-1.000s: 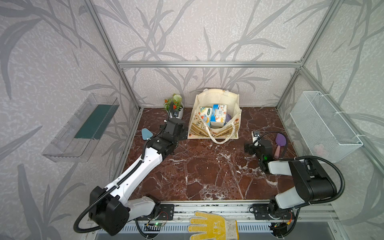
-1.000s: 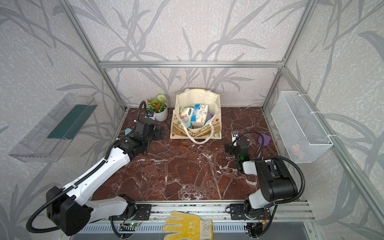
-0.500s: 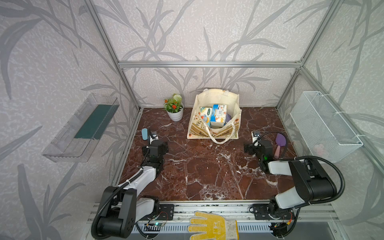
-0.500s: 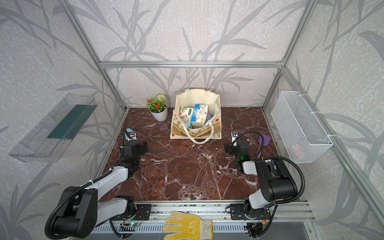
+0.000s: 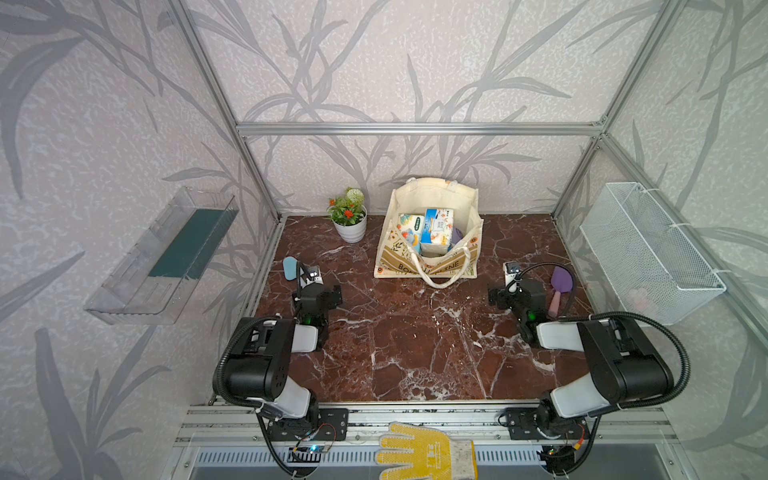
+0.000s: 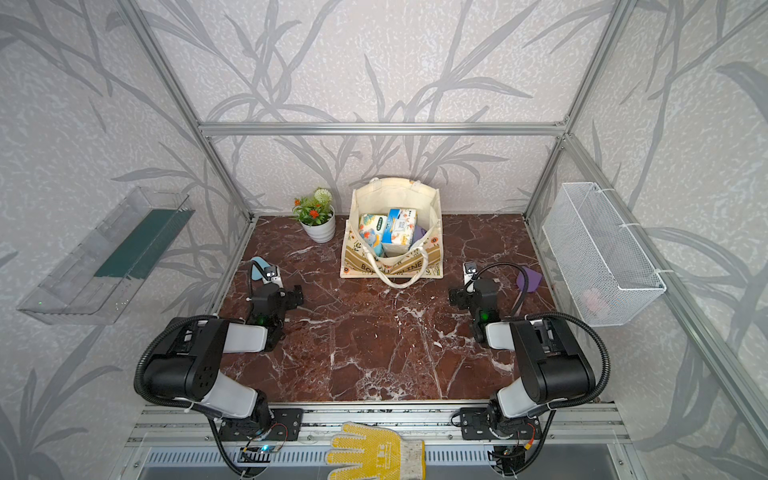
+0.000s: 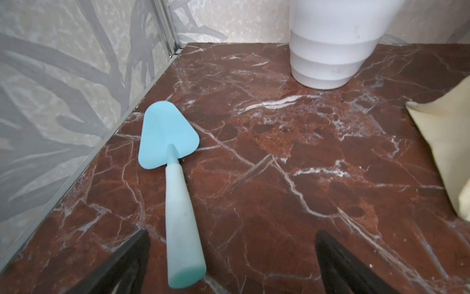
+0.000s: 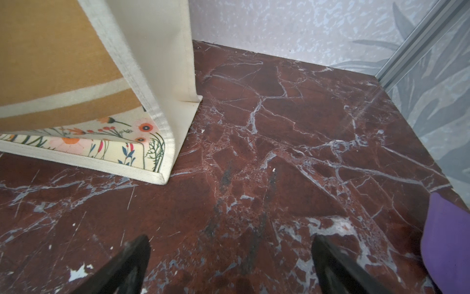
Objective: Put tissues into the canvas bag
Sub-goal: Reset both arms
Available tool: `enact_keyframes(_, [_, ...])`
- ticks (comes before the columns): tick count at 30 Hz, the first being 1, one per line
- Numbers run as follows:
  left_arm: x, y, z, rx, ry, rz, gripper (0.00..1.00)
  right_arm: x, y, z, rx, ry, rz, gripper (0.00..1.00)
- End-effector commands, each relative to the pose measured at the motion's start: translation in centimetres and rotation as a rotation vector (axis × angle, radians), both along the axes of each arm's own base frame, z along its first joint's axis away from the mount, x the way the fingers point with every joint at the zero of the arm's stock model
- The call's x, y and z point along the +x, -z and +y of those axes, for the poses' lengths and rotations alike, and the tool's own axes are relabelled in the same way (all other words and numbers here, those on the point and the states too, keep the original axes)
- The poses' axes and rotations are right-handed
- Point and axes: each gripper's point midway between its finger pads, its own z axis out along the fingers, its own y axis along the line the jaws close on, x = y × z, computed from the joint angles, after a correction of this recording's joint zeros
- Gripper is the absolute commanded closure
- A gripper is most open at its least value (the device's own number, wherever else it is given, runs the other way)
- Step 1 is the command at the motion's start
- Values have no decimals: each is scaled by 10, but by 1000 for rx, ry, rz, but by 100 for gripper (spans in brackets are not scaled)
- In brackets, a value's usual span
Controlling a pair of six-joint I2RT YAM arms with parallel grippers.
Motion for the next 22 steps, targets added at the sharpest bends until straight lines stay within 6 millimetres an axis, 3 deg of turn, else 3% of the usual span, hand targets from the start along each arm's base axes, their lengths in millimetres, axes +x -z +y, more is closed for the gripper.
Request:
enact_keyframes(1, [9, -15, -1, -12, 23, -36, 1, 9, -14, 1, 14, 0, -42, 1])
enact_keyframes(22, [9, -14, -1, -19, 27, -29, 1, 9, -14, 0, 15, 0, -42, 1])
